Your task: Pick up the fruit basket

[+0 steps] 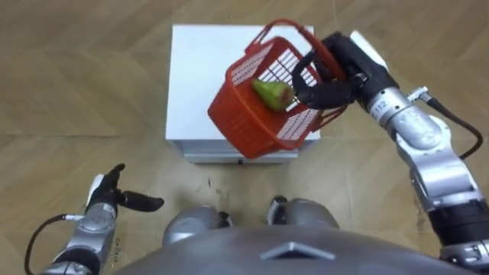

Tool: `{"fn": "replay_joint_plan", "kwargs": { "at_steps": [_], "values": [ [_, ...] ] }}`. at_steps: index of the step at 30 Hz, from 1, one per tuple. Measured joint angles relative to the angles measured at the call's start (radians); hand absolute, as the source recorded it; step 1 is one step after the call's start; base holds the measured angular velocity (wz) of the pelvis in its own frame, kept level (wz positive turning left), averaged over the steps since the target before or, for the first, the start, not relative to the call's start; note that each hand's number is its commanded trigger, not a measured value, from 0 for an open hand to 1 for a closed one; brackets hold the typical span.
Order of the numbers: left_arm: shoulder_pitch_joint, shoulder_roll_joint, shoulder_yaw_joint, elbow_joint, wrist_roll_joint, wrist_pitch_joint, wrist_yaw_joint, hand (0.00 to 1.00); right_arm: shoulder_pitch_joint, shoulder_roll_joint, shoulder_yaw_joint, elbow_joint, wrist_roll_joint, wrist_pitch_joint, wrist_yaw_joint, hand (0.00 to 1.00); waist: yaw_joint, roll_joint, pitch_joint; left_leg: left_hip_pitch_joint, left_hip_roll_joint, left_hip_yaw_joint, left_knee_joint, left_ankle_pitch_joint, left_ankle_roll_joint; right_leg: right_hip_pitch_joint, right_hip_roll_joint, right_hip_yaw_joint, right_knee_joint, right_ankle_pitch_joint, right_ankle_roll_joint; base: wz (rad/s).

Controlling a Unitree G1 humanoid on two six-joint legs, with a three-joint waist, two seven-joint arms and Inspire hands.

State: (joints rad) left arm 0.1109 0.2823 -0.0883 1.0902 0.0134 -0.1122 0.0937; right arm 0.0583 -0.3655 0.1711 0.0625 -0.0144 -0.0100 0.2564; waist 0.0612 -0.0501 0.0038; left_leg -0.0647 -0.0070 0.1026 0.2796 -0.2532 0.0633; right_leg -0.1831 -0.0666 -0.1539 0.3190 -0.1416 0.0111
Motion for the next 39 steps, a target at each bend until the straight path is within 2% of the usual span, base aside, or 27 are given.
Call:
{"fn": "replay_joint_plan", "kwargs": {
  "at_steps": [6, 8, 14, 15, 16, 17, 18, 19, 22, 23, 24, 25, 29, 32, 39],
  "values": [
    [0.033, -0.008, 0.011, 0.004, 0.0, 0.02, -0.002, 0.0, -0.001, 0.005, 0.001, -0.004, 0.013, -0.001, 0.008, 1.0, 0.018, -0.002, 0.0002, 0.059, 0.017, -0.001, -0.049, 0.007, -0.012, 0.079, 0.027, -0.013, -0.096, 0.003, -0.004, 0.02],
    [0.035, -0.008, 0.011, 0.003, 0.0, 0.025, -0.003, 0.0, -0.01, 0.007, 0.004, -0.005, 0.013, -0.002, 0.007, 1.0, 0.022, -0.002, 0.0001, 0.048, 0.02, 0.001, -0.047, 0.007, -0.012, 0.084, 0.029, -0.013, -0.111, 0.007, -0.01, 0.02],
    [0.031, -0.016, 0.01, -0.007, -0.001, 0.042, -0.011, 0.0, -0.036, 0.013, 0.009, 0.017, 0.032, -0.007, -0.028, 1.0, 0.023, -0.003, 0.0016, 0.032, 0.021, 0.012, -0.027, 0.009, -0.016, 0.096, 0.028, -0.008, -0.138, 0.012, -0.01, 0.17],
    [0.018, -0.015, 0.004, 0.005, -0.006, 0.041, -0.015, 0.0, -0.046, 0.025, 0.018, 0.059, 0.042, -0.02, -0.052, 1.0, 0.021, -0.029, 0.0171, -0.055, 0.013, 0.046, 0.099, -0.016, -0.057, 0.112, -0.001, 0.068, -0.158, 0.021, -0.007, 0.63],
    [0.003, -0.018, -0.005, 0.006, -0.01, 0.04, -0.018, 0.0, -0.051, 0.039, 0.021, 0.107, 0.056, -0.023, -0.075, 1.0, 0.021, -0.043, 0.0188, -0.147, 0.015, 0.055, 0.058, -0.011, -0.067, 0.104, -0.014, 0.127, -0.172, 0.026, 0.004, 0.87],
    [-0.009, -0.019, -0.014, -0.007, 0.001, 0.036, -0.019, 0.0, -0.055, 0.041, 0.005, 0.145, 0.055, -0.019, -0.085, 1.0, 0.03, -0.035, 0.0167, -0.242, 0.05, 0.077, 0.031, 0.108, -0.007, 0.072, -0.012, 0.122, -0.152, 0.006, 0.032, 0.56],
    [-0.008, -0.018, -0.012, -0.007, 0.0, 0.036, -0.016, 0.0, -0.058, 0.057, 0.007, 0.165, 0.052, -0.013, -0.09, 1.0, 0.052, -0.045, 0.0113, -0.251, 0.048, 0.098, 0.049, 0.114, -0.015, 0.052, -0.021, 0.12, -0.139, -0.007, 0.053, 0.27],
    [-0.008, -0.024, -0.012, 0.005, -0.001, 0.04, -0.013, 0.0, -0.057, 0.065, 0.018, 0.178, 0.046, -0.011, -0.087, 1.0, 0.066, -0.038, 0.0159, -0.256, 0.048, 0.111, 0.038, 0.115, -0.013, 0.039, -0.023, 0.067, -0.133, -0.002, 0.06, 0.05],
    [0.003, -0.023, -0.006, 0.059, 0.009, 0.04, -0.013, 0.0, -0.062, 0.09, 0.028, 0.249, 0.018, -0.024, -0.082, 1.0, 0.089, -0.028, 0.0188, -0.255, 0.041, 0.109, 0.023, 0.116, -0.009, 0.039, -0.021, -0.027, -0.15, 0.009, 0.055, 0.08],
    [0.008, -0.023, -0.003, 0.066, 0.012, 0.041, -0.014, 0.0, -0.062, 0.09, 0.03, 0.254, 0.015, -0.024, -0.083, 1.0, 0.089, -0.026, 0.0195, -0.257, 0.039, 0.107, 0.022, 0.116, -0.009, 0.04, -0.021, -0.032, -0.153, 0.009, 0.055, 0.0],
    [0.017, -0.027, -0.002, 0.077, 0.019, 0.043, -0.02, 0.0, -0.07, 0.089, 0.034, 0.276, 0.015, -0.025, -0.083, 1.0, 0.085, -0.012, 0.0228, -0.259, 0.038, 0.102, 0.019, 0.116, -0.009, 0.04, -0.02, -0.041, -0.153, 0.008, 0.054, 0.0],
    [0.021, -0.031, -0.002, 0.08, 0.02, 0.049, -0.029, 0.0, -0.075, 0.087, 0.036, 0.305, 0.016, -0.025, -0.083, 1.0, 0.084, -0.001, 0.0223, -0.258, 0.038, 0.1, 0.015, 0.116, -0.009, 0.04, -0.019, -0.044, -0.151, 0.007, 0.052, 0.0],
    [0.036, -0.034, 0.003, 0.069, 0.027, 0.049, -0.048, 0.0, -0.074, 0.087, 0.046, 0.331, 0.016, -0.027, -0.065, 1.0, 0.08, 0.014, 0.0141, -0.266, 0.035, 0.099, -0.011, 0.128, -0.011, 0.017, -0.02, -0.062, -0.148, 0.002, 0.044, -0.09],
    [0.036, -0.035, 0.008, 0.071, 0.04, 0.048, -0.06, 0.0, -0.077, 0.086, 0.046, 0.371, 0.018, -0.055, -0.062, 1.0, 0.077, 0.014, 0.0126, -0.268, 0.039, 0.1, -0.012, 0.135, -0.013, 0.005, -0.02, -0.093, -0.14, 0.004, 0.036, 0.0],
    [0.056, -0.035, 0.007, 0.074, 0.04, 0.05, -0.066, 0.0, -0.076, 0.092, 0.046, 0.436, 0.007, -0.069, -0.093, 1.0, 0.075, 0.004, 0.0073, -0.293, 0.047, 0.11, -0.004, 0.137, -0.011, -0.028, -0.023, -0.122, -0.113, 0.006, 0.031, -0.05]
  ]
}}
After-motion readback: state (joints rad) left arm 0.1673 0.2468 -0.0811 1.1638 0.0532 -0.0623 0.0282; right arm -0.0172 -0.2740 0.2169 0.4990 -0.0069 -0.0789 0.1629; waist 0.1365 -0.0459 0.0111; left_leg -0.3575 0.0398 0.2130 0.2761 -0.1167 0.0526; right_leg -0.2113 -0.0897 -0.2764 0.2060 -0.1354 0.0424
